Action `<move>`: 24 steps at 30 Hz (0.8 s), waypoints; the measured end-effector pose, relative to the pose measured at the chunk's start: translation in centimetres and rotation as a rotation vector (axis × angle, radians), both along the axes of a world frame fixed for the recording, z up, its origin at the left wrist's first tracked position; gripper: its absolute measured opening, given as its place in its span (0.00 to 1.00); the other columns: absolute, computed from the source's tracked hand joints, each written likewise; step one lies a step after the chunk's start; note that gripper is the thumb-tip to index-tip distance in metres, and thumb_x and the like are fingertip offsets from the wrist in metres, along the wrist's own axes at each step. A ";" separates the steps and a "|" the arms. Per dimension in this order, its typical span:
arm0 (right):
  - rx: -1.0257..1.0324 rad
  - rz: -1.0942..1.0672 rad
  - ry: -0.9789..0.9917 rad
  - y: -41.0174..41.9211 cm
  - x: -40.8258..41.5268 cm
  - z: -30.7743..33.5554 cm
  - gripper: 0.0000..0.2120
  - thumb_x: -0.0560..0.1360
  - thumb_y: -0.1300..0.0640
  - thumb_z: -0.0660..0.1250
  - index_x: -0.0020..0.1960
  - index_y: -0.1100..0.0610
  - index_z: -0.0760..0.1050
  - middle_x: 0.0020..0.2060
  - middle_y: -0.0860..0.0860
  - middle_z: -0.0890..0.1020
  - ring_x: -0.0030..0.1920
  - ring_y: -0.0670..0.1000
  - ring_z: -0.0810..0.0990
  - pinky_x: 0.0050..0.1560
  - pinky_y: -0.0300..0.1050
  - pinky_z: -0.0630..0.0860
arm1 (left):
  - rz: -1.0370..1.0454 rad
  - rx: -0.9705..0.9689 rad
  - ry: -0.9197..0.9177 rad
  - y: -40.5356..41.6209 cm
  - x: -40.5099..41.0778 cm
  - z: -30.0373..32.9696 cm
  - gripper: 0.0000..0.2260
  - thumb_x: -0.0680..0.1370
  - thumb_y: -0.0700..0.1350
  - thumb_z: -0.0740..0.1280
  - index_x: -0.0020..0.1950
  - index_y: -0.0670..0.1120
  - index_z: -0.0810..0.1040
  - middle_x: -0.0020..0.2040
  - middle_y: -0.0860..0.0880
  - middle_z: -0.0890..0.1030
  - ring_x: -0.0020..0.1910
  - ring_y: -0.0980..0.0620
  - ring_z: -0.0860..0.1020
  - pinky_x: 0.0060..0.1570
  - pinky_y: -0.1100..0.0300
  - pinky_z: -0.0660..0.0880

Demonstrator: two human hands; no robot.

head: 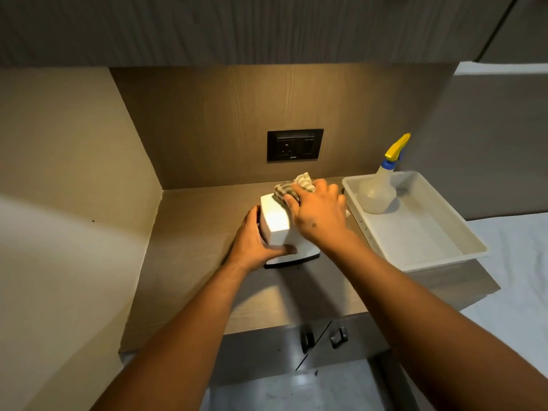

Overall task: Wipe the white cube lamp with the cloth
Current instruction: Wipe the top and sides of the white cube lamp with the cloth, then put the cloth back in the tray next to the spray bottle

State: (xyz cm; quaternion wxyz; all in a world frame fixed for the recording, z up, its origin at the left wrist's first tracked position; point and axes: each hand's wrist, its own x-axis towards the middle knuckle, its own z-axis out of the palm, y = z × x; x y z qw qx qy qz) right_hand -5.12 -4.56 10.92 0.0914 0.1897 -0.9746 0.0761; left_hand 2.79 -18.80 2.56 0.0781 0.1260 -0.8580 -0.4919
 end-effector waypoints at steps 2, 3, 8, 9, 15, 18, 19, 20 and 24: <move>0.036 -0.023 -0.019 -0.8 -0.7 0.5 0.25 0.79 0.37 0.48 0.71 0.44 0.67 0.64 0.58 0.69 0.60 0.60 0.66 0.58 0.57 0.63 | 0.005 -0.001 0.016 0.1 -0.1 0.0 0.58 0.54 0.60 0.88 0.78 0.53 0.63 0.73 0.53 0.73 0.68 0.53 0.72 0.63 0.53 0.76; 0.058 -0.012 -0.009 -1.5 -0.7 0.6 0.25 0.79 0.37 0.47 0.70 0.45 0.67 0.63 0.58 0.70 0.60 0.60 0.66 0.57 0.56 0.64 | 0.000 -0.060 0.025 0.0 -0.2 -0.2 0.58 0.53 0.62 0.88 0.78 0.54 0.64 0.72 0.53 0.73 0.68 0.53 0.72 0.62 0.53 0.76; 0.073 0.139 0.085 -3.5 2.1 0.5 0.24 0.79 0.37 0.48 0.68 0.46 0.70 0.57 0.57 0.72 0.56 0.59 0.68 0.51 0.54 0.64 | -0.060 -0.070 0.082 0.2 -0.7 0.4 0.22 0.71 0.59 0.77 0.63 0.56 0.80 0.60 0.49 0.83 0.58 0.50 0.80 0.46 0.51 0.82; 0.061 0.152 0.086 -3.3 2.6 0.4 0.24 0.79 0.37 0.48 0.67 0.46 0.70 0.57 0.57 0.72 0.55 0.59 0.68 0.51 0.54 0.64 | -0.011 0.073 0.087 0.0 -0.7 0.8 0.14 0.75 0.57 0.73 0.59 0.58 0.83 0.58 0.47 0.85 0.59 0.47 0.80 0.45 0.50 0.83; -0.087 0.047 0.027 4.0 0.5 0.9 0.24 0.78 0.37 0.49 0.69 0.43 0.68 0.63 0.57 0.70 0.59 0.59 0.67 0.58 0.57 0.64 | 0.028 -0.103 -0.054 0.0 2.0 2.1 0.65 0.50 0.69 0.84 0.81 0.55 0.57 0.79 0.50 0.66 0.75 0.48 0.68 0.70 0.47 0.72; -0.104 -0.075 -0.013 9.5 -1.9 1.2 0.24 0.79 0.37 0.49 0.70 0.44 0.68 0.65 0.58 0.69 0.61 0.60 0.66 0.61 0.58 0.62 | 0.057 -0.117 -0.018 0.4 2.2 3.3 0.66 0.54 0.76 0.78 0.83 0.57 0.49 0.84 0.50 0.57 0.79 0.44 0.61 0.71 0.42 0.67; -0.096 -0.115 -0.013 11.3 -2.7 1.2 0.24 0.79 0.37 0.49 0.70 0.45 0.68 0.65 0.58 0.69 0.61 0.60 0.66 0.62 0.58 0.62 | 0.065 -0.155 0.026 0.8 2.1 4.0 0.65 0.55 0.79 0.74 0.83 0.57 0.48 0.84 0.51 0.56 0.80 0.44 0.60 0.72 0.42 0.66; -0.078 -0.153 -0.008 13.2 -3.4 1.0 0.24 0.79 0.37 0.49 0.69 0.45 0.69 0.64 0.59 0.70 0.61 0.61 0.66 0.61 0.59 0.63 | 0.057 -0.202 0.068 1.5 1.9 4.7 0.65 0.55 0.82 0.71 0.83 0.57 0.47 0.84 0.51 0.54 0.81 0.45 0.58 0.73 0.42 0.64; -0.034 -0.281 -0.034 19.7 -5.7 0.0 0.23 0.79 0.38 0.50 0.64 0.48 0.73 0.62 0.60 0.72 0.60 0.61 0.67 0.60 0.60 0.63 | -0.019 -0.452 0.287 6.4 -0.1 7.9 0.62 0.64 0.81 0.66 0.85 0.47 0.48 0.85 0.47 0.51 0.84 0.48 0.48 0.80 0.42 0.54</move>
